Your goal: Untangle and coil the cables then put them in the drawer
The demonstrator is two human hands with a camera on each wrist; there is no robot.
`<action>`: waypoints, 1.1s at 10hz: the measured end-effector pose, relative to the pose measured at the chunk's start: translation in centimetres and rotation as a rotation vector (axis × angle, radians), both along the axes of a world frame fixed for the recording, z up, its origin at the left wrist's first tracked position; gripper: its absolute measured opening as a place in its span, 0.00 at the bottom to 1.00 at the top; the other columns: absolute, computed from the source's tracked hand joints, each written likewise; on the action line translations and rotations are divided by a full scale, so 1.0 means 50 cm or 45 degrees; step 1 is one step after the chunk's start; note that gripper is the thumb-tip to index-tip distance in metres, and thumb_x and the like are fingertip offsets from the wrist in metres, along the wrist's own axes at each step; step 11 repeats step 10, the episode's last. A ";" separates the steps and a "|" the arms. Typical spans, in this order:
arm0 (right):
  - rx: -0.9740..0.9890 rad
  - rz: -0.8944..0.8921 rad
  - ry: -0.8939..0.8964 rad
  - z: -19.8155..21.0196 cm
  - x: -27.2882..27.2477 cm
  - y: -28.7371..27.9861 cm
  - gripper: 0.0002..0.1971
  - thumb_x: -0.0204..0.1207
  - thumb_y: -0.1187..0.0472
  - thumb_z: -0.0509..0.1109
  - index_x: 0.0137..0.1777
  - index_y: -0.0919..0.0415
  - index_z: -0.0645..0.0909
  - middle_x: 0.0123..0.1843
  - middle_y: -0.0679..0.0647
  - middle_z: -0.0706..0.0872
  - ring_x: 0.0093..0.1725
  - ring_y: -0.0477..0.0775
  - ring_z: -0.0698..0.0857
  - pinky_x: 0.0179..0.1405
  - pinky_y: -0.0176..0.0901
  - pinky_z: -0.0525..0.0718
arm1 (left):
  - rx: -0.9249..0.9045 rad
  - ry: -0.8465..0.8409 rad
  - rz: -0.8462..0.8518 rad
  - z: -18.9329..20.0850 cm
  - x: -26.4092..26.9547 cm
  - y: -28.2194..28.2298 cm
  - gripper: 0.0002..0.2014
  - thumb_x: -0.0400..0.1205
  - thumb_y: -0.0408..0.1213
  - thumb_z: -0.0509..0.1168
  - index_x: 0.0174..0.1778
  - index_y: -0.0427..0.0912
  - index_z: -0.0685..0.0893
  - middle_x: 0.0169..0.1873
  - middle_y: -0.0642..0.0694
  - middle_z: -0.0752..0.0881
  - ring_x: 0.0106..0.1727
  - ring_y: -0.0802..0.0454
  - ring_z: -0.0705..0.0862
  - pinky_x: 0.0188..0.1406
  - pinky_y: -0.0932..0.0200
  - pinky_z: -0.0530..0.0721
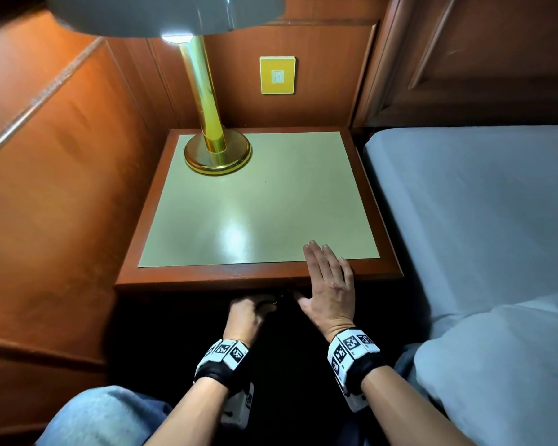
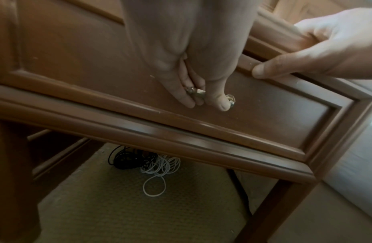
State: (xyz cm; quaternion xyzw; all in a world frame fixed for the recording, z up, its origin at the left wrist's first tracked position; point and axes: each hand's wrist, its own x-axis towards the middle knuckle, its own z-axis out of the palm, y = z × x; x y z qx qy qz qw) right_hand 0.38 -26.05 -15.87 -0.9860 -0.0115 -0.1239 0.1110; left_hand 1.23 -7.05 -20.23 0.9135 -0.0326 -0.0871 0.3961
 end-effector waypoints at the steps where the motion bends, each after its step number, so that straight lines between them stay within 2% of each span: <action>1: -0.010 -0.003 0.008 0.003 -0.002 0.001 0.60 0.52 0.45 0.87 0.86 0.54 0.63 0.87 0.49 0.67 0.85 0.53 0.65 0.83 0.55 0.55 | 0.008 0.026 0.000 0.001 -0.001 0.001 0.11 0.78 0.35 0.77 0.56 0.45 0.94 0.52 0.47 0.94 0.55 0.54 0.90 0.56 0.82 0.71; 3: -0.008 -0.032 0.117 0.018 -0.004 0.010 0.61 0.50 0.44 0.87 0.86 0.54 0.65 0.87 0.49 0.67 0.85 0.54 0.66 0.83 0.56 0.55 | 0.042 0.121 -0.068 0.005 0.000 0.004 0.17 0.79 0.38 0.76 0.64 0.47 0.90 0.60 0.46 0.91 0.64 0.51 0.88 0.61 0.77 0.71; 4: -0.018 -0.047 0.219 0.027 -0.008 0.014 0.60 0.54 0.39 0.84 0.88 0.53 0.61 0.88 0.47 0.63 0.87 0.53 0.62 0.85 0.57 0.48 | 0.122 0.152 -0.167 0.023 -0.013 0.006 0.22 0.80 0.45 0.75 0.72 0.51 0.84 0.63 0.45 0.90 0.67 0.48 0.86 0.64 0.69 0.75; 5: -0.051 -0.063 0.288 0.036 -0.012 0.012 0.58 0.62 0.36 0.77 0.89 0.52 0.55 0.91 0.46 0.54 0.89 0.51 0.54 0.86 0.55 0.38 | 0.213 0.116 -0.141 0.033 -0.035 0.010 0.23 0.81 0.49 0.72 0.73 0.49 0.84 0.60 0.41 0.90 0.65 0.42 0.86 0.66 0.58 0.78; 6: -0.050 -0.013 0.308 0.057 -0.016 0.012 0.51 0.73 0.36 0.67 0.90 0.49 0.43 0.91 0.44 0.40 0.90 0.49 0.40 0.85 0.54 0.32 | 0.258 0.108 -0.087 0.049 -0.071 0.019 0.20 0.83 0.49 0.69 0.69 0.44 0.85 0.60 0.42 0.88 0.65 0.44 0.85 0.68 0.57 0.77; 7: 0.060 0.034 0.357 0.085 -0.031 0.010 0.46 0.78 0.38 0.63 0.90 0.48 0.44 0.91 0.43 0.41 0.89 0.47 0.38 0.86 0.51 0.31 | 0.197 0.095 -0.136 0.069 -0.123 0.031 0.17 0.84 0.47 0.69 0.66 0.46 0.87 0.59 0.49 0.88 0.64 0.53 0.85 0.65 0.68 0.73; 8: 0.269 0.078 0.325 0.108 -0.054 0.001 0.38 0.80 0.43 0.66 0.88 0.50 0.59 0.90 0.45 0.55 0.89 0.46 0.50 0.87 0.48 0.40 | 0.164 0.132 -0.183 0.087 -0.184 0.044 0.15 0.83 0.48 0.69 0.65 0.49 0.88 0.58 0.54 0.89 0.62 0.60 0.85 0.63 0.74 0.73; 9: 0.635 0.102 0.264 0.135 -0.089 -0.013 0.28 0.80 0.54 0.71 0.80 0.57 0.74 0.83 0.49 0.71 0.84 0.49 0.66 0.85 0.42 0.59 | 0.147 0.184 -0.246 0.104 -0.258 0.048 0.16 0.83 0.49 0.69 0.65 0.50 0.87 0.58 0.54 0.89 0.59 0.64 0.85 0.60 0.76 0.74; 10: 0.869 0.119 0.039 0.173 -0.125 -0.027 0.17 0.78 0.64 0.75 0.67 0.59 0.84 0.66 0.51 0.84 0.69 0.52 0.82 0.68 0.39 0.82 | 0.151 0.339 -0.340 0.128 -0.312 0.048 0.19 0.82 0.53 0.68 0.67 0.52 0.86 0.58 0.54 0.89 0.59 0.64 0.85 0.59 0.74 0.77; 11: 0.869 0.119 0.039 0.173 -0.125 -0.027 0.17 0.78 0.64 0.75 0.67 0.59 0.84 0.66 0.51 0.84 0.69 0.52 0.82 0.68 0.39 0.82 | 0.151 0.339 -0.340 0.128 -0.312 0.048 0.19 0.82 0.53 0.68 0.67 0.52 0.86 0.58 0.54 0.89 0.59 0.64 0.85 0.59 0.74 0.77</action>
